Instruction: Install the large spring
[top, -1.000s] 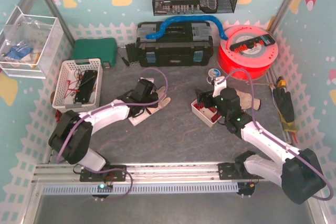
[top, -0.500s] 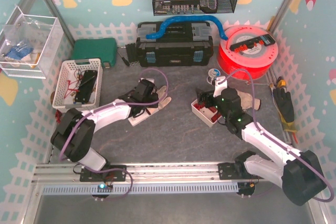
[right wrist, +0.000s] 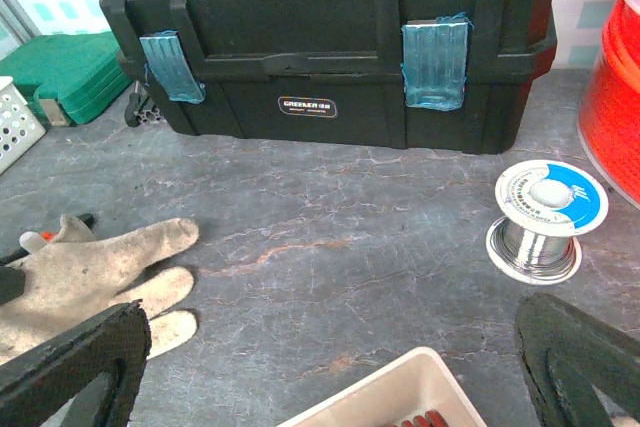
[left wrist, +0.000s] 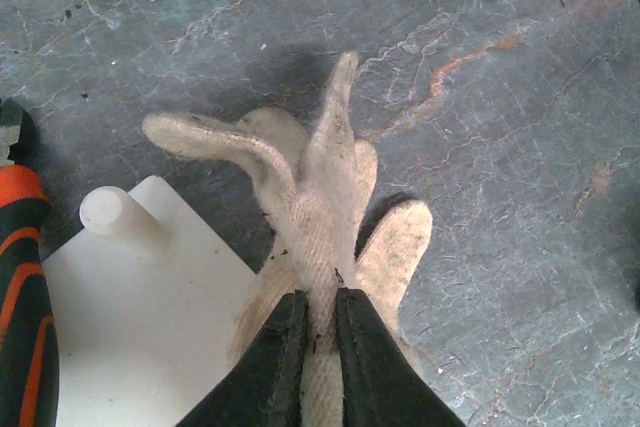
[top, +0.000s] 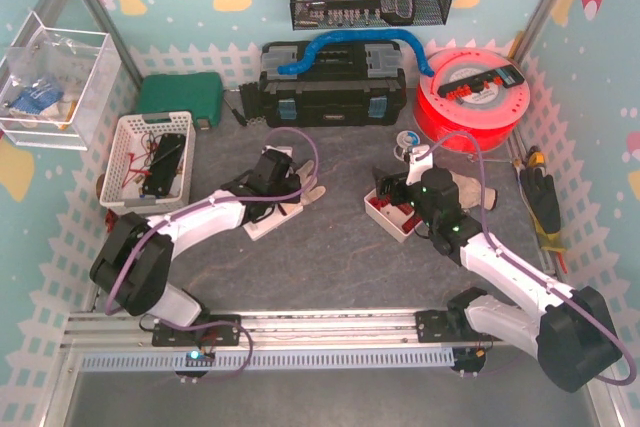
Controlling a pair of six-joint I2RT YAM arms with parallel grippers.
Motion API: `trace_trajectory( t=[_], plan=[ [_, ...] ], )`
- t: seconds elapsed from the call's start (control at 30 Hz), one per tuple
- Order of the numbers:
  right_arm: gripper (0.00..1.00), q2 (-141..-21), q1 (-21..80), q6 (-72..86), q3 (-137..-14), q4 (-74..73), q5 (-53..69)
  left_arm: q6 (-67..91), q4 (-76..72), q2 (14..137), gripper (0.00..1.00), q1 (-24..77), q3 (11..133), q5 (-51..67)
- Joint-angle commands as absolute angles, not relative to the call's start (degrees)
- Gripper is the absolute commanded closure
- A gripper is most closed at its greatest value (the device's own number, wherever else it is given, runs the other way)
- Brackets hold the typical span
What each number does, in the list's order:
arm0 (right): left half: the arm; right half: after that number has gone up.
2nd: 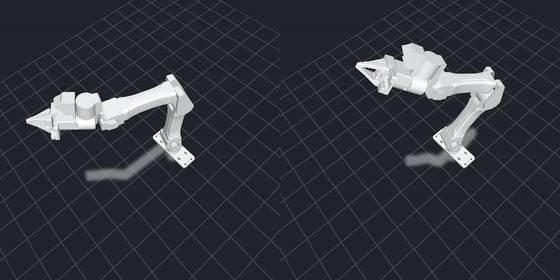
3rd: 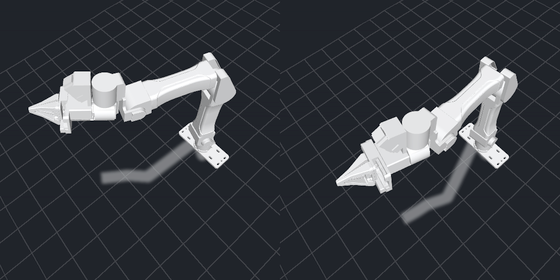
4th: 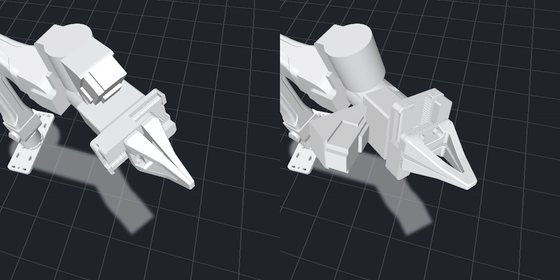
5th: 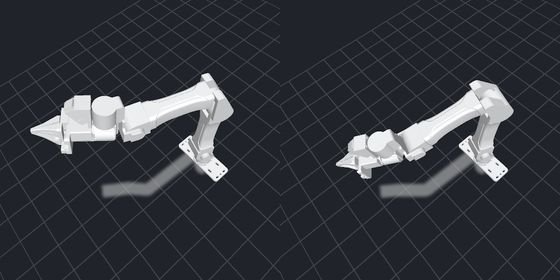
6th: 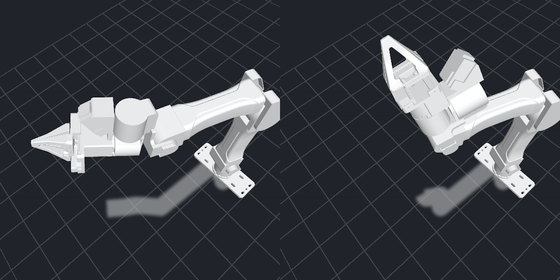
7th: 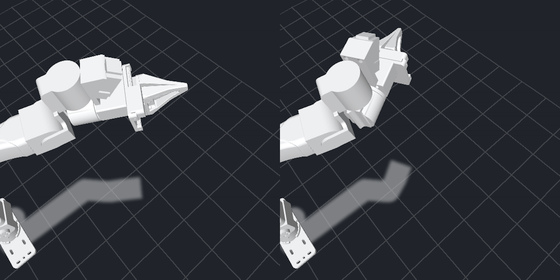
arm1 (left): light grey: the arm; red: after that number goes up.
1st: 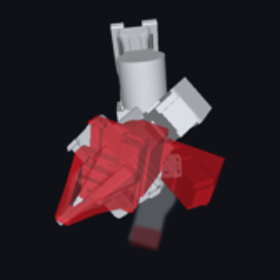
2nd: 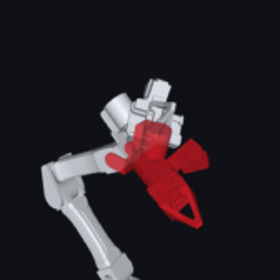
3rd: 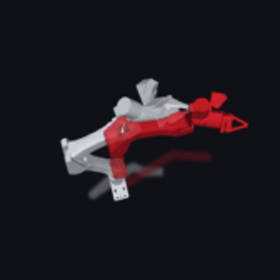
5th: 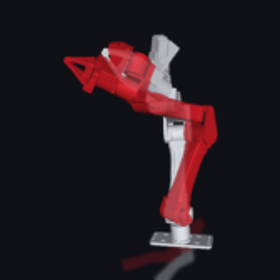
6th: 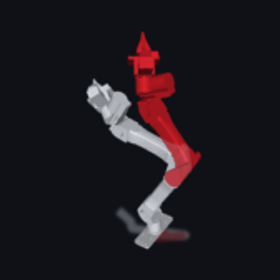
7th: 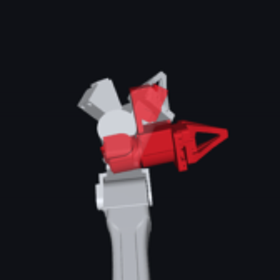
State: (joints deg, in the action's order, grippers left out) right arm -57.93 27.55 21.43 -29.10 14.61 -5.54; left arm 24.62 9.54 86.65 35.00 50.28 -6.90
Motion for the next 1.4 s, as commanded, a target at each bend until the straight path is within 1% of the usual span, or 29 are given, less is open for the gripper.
trace_trajectory(
  t=[0.0, 0.17, 0.27, 0.37, 0.5, 0.67, 0.87, 0.97, 1.03, 1.1, 1.23, 1.3, 1.37],
  plan=[
    [0.01, -57.5, 28.0, 21.2, -28.5, 15.0, -6.0, 23.6, 9.0, 84.9, 0.87, 35.3, 52.5, -7.8],
    [0.01, -57.7, 28.0, 21.2, -28.4, 15.2, -5.9, 23.1, 5.7, 84.2, 0.93, 35.3, 55.6, -5.3],
    [0.01, -57.8, 28.0, 21.3, -28.2, 15.6, -5.8, 22.3, 0.9, 84.9, 0.97, 35.3, 57.0, -3.6],
    [0.01, -58.0, 28.0, 21.3, -27.7, 16.6, -5.3, 21.2, -4.5, 87.2, 1.00, 35.3, 58.1, -4.3],
    [0.01, -58.4, 28.1, 21.3, -26.6, 18.5, -3.8, 19.7, -11.3, 92.2, 1.00, 35.2, 60.2, -5.2],
    [0.01, -59.0, 28.4, 21.0, -26.7, 18.9, -3.9, 20.4, -13.0, 101.6, 1.00, 35.2, 67.6, -5.6],
    [0.01, -59.3, 28.6, 20.7, -26.6, 18.9, -4.3, 22.8, -13.6, 109.4, 0.86, 35.2, 71.5, -1.6],
    [0.01, -59.8, 28.7, 20.9, -27.0, 18.8, -4.4, 23.0, -12.9, 109.8, 0.64, 35.2, 71.0, -3.7],
    [0.01, -60.1, 28.7, 21.1, -27.1, 18.7, -4.1, 22.9, -11.8, 108.5, 0.55, 35.1, 70.1, -6.1],
    [0.01, -60.4, 28.8, 21.2, -27.2, 18.6, -4.0, 22.7, -10.3, 106.5, 0.50, 35.0, 68.8, -8.5],
    [0.02, -60.5, 28.9, 21.2, -27.4, 18.7, -4.0, 22.3, -7.0, 100.8, 0.47, 34.7, 65.3, -11.8],
    [0.02, -60.4, 28.9, 21.1, -27.4, 18.6, -4.0, 22.3, -5.6, 97.8, 0.48, 34.1, 62.8, -12.2],
    [0.02, -60.4, 29.0, 21.2, -27.4, 18.5, -4.1, 23.0, -4.9, 94.6, 0.52, 33.1, 59.3, -12.0]
  ],
)
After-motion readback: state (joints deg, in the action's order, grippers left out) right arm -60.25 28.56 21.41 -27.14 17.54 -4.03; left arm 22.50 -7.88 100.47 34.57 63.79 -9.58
